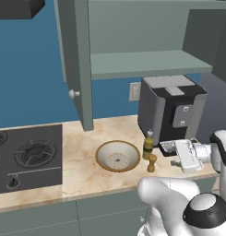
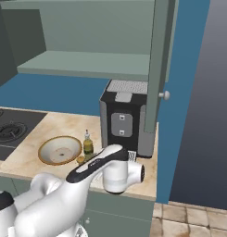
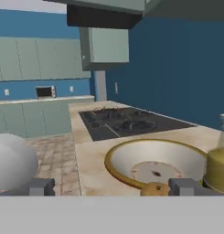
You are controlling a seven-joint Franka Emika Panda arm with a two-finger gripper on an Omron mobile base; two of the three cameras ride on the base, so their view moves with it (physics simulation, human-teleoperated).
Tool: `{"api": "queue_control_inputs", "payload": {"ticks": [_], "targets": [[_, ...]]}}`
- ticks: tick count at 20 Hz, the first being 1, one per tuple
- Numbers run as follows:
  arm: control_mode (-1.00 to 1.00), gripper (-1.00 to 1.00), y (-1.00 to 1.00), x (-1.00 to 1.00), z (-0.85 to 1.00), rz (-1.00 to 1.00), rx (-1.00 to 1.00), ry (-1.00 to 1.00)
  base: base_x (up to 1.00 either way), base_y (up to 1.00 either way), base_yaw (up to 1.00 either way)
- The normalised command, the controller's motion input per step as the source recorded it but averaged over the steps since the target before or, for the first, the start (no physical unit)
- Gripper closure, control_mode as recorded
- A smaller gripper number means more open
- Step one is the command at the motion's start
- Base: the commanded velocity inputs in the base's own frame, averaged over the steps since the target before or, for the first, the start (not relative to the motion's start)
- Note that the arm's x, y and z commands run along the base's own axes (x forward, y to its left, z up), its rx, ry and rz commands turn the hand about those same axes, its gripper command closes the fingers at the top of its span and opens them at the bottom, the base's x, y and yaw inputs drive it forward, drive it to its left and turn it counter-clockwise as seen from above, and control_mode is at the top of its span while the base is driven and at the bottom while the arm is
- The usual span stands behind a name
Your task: Retrieve the bottle and the shaker from the cabinet and place them next to the mixing bowl on the counter. Then add garlic from the fridge to the mixing bowl.
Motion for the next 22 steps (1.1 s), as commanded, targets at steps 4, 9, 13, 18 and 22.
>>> {"api": "queue_control_inputs", "payload": {"ticks": [4,9,13,18,22], "targets": [[-1.0,-1.0,0.04,-0.56,1.0,-0.1,0.0,0.04,0.0,0.0,0.0],[-1.0,-1.0,0.2,-0.67,0.78,-0.19,0.0,0.0,0.0,0.0,0.0],[-1.0,-1.0,0.43,-0.41,0.47,-0.24,-0.04,0.01,0.0,0.0,0.0],[-1.0,-1.0,0.48,-0.06,0.57,-0.29,-0.12,0.12,0.0,0.0,0.0],[-1.0,-1.0,0.1,0.0,0.85,-0.17,-0.11,0.32,0.0,0.0,0.0]]}}
